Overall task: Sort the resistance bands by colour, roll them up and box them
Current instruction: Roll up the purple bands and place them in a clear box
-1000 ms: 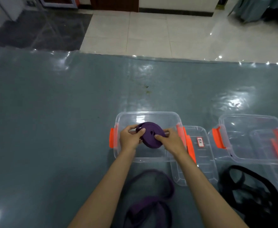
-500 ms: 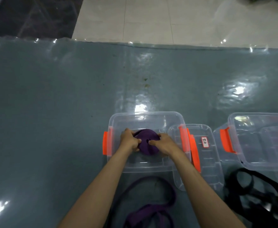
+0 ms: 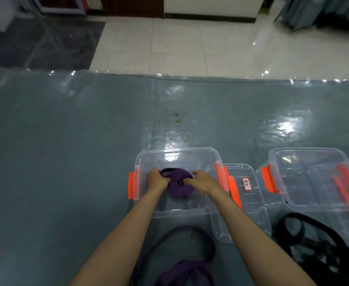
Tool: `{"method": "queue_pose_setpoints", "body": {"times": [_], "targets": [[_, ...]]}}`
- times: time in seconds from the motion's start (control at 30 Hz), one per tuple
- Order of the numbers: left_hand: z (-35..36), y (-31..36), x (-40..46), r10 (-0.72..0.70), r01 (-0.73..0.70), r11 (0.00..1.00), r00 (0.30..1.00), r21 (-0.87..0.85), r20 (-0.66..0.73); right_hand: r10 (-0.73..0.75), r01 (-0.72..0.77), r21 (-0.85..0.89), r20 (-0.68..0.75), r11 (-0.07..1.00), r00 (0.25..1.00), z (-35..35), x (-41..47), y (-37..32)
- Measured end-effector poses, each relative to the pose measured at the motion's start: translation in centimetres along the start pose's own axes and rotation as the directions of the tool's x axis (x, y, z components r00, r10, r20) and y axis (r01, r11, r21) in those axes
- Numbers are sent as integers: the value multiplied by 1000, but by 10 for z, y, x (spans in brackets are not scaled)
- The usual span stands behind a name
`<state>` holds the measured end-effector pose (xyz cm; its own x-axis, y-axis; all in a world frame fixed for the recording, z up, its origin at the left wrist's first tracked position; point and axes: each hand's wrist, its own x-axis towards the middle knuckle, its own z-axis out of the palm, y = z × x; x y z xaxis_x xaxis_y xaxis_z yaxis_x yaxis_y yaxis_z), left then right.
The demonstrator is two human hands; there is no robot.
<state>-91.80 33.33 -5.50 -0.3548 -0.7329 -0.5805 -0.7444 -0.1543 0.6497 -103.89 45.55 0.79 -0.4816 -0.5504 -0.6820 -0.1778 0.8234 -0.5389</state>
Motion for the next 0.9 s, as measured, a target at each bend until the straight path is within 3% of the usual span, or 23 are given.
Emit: {"method": "queue_pose_setpoints", "body": {"times": [0.1,0.2,0.37,0.47,0.6,0.7,0.83,0.9], "targets": [[-16,11,-20,130,-127,973,992,193,1,-140,135,-64,-82,989,987,-6,-29,-4],[-32,15,-51,272,-269,905,962,329,41,-361,336,-146,-200,930,911,-3,-68,1],[-60,-1,-145,611,-540,707,791,457,-11,-595,563,-214,-426,798,681,23,-144,37],[-70,-33,-197,692,-603,675,717,426,-82,-587,563,-208,-465,800,663,46,-176,77],[-65,-93,-228,618,-525,741,776,419,-121,-486,437,-213,-342,874,805,87,-186,140],[-52,-146,-229,427,-370,817,904,442,-33,-386,347,-209,-194,914,902,115,-192,179],[-37,-215,-226,134,-145,813,989,564,62,-293,276,-162,-92,947,952,144,-193,219],[-32,-237,-230,102,-105,816,994,569,37,-258,249,-95,-92,964,962,154,-182,239]]}}
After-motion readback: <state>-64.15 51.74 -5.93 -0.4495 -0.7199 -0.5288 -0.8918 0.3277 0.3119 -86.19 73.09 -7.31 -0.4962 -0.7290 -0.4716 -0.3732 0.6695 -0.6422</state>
